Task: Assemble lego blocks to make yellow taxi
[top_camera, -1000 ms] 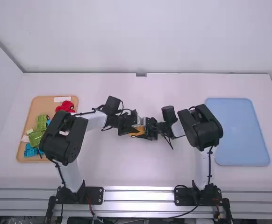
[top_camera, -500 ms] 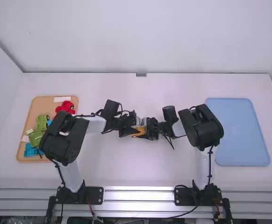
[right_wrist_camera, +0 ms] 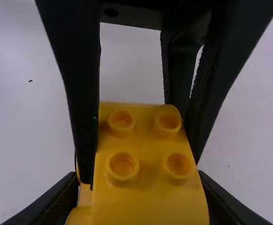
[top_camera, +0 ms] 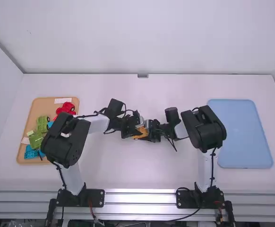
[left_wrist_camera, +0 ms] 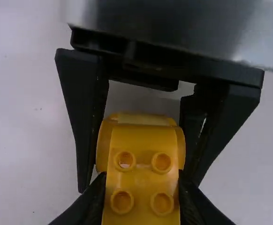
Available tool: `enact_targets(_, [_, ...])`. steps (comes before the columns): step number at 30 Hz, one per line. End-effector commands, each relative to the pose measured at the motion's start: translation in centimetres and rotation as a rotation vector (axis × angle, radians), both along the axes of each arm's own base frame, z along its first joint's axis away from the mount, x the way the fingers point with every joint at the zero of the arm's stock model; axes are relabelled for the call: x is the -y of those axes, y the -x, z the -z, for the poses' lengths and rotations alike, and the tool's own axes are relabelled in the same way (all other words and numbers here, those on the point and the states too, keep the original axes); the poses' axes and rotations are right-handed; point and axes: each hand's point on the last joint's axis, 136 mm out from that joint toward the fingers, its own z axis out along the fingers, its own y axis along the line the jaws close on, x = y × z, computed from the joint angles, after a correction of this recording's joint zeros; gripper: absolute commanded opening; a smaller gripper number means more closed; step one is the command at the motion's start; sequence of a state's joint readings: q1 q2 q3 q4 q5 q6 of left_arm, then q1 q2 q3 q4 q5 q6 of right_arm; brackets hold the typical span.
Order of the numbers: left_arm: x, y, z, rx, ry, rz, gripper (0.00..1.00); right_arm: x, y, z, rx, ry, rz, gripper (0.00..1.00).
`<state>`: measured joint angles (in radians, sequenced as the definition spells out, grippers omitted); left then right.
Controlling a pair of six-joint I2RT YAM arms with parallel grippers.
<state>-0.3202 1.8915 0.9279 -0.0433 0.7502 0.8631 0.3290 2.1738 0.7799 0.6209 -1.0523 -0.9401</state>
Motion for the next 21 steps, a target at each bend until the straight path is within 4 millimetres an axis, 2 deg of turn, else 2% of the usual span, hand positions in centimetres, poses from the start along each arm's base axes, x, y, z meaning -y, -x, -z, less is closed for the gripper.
enact_targets(1, [-2.4, 0.6, 4.3, -0.098, -0.164, -0.104, 0.02, -0.1, 0.8, 1.1, 0.018, 0.033, -0.012, 0.41])
enact_targets(7, [-2.7, 1.6, 5.5, -0.064, -0.153, -0.105, 0.05, -0.2, 0.7, 1.0, 0.019, 0.032, -0.012, 0.41])
enact_targets(13, [-3.3, 2.6, 6.5, -0.061, -0.186, -0.087, 0.02, -0.1, 0.7, 1.0, 0.019, 0.032, -0.011, 0.41])
enact_targets(19, [-4.2, 2.1, 6.8, -0.07, -0.247, -0.119, 0.02, -0.2, 0.7, 1.0, 0.02, 0.032, -0.012, 0.41])
enact_targets(21, [-4.1, 2.0, 6.7, -0.065, -0.24, -0.118, 0.15, -0.2, 0.7, 1.0, 0.02, 0.032, -0.012, 0.41])
